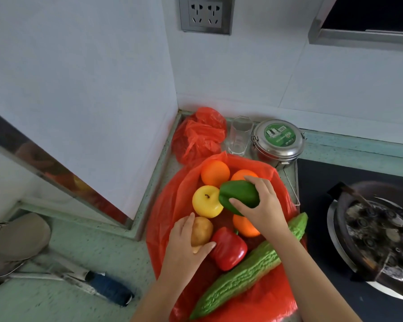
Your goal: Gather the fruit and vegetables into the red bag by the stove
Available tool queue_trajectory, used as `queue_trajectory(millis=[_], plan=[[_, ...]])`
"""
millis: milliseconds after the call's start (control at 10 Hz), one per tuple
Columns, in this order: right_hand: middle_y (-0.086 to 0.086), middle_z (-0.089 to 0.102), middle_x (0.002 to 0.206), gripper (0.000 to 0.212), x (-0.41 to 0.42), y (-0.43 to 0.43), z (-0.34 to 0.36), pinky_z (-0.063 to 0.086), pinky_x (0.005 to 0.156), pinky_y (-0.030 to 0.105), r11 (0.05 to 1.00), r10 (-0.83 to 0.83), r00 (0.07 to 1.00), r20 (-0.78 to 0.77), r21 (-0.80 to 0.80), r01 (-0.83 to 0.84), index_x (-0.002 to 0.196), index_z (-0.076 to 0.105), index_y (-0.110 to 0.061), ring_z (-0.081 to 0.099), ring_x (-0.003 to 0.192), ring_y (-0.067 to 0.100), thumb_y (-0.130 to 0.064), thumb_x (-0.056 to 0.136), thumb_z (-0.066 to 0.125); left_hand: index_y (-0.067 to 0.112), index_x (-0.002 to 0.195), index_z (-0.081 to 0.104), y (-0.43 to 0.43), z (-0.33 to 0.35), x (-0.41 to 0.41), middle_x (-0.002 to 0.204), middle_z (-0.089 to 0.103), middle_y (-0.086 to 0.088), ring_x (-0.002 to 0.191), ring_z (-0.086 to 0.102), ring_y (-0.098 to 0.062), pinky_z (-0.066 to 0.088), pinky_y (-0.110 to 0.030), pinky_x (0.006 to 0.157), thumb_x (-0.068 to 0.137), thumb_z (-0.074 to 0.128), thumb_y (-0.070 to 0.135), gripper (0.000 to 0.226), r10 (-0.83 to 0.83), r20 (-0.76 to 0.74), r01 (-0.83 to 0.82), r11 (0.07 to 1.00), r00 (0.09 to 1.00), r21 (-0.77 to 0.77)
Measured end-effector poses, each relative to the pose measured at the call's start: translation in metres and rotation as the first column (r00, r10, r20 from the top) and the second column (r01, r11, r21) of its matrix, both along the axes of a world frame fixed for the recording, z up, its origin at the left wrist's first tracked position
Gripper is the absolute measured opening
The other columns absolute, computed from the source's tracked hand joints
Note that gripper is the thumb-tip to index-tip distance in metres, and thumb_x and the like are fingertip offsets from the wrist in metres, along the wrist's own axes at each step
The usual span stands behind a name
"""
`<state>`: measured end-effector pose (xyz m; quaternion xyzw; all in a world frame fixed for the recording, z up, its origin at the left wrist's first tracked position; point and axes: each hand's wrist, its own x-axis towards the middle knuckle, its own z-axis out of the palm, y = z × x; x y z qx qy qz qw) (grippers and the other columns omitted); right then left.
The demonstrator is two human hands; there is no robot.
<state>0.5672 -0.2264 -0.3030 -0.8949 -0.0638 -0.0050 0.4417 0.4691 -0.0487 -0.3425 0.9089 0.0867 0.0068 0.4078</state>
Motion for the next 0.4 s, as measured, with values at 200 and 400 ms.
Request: queue_trajectory(millis=[200, 400], plan=[[-0.008, 0.042, 0.12, 0.065, -0.006, -0.002, 0.002, 0.043, 0.094, 0.039, 1.0, -0.017, 1.0, 0.016, 0.005, 0.016, 0.127, 0.045, -0.022, 0.043, 0.114, 0.018, -0.034, 0.07, 0.075, 0.017, 0.138, 0.035, 0.002, -0.002, -0.002, 0.14, 0.035, -0.004, 0.13, 0.031, -0.015, 0.024, -0.027, 0.106, 0.076, 0.068, 0.043, 0.075, -0.028, 0.03, 0.026, 0.998, 0.999, 0.055], [0.002, 0.045, 0.128, 0.064, -0.017, -0.006, 0.009, 0.048, 0.088, 0.041, 0.999, -0.047, 0.996, 0.079, 0.004, 0.047, 0.127, 0.046, -0.02, 0.045, 0.112, 0.021, -0.036, 0.072, 0.074, 0.013, 0.135, 0.042, 0.004, 0.005, -0.001, 0.138, 0.042, -0.01, 0.128, 0.037, -0.023, 0.027, -0.033, 0.104, 0.08, 0.062, 0.045, 0.067, -0.055, 0.136, 0.034, 0.988, 0.989, 0.153]])
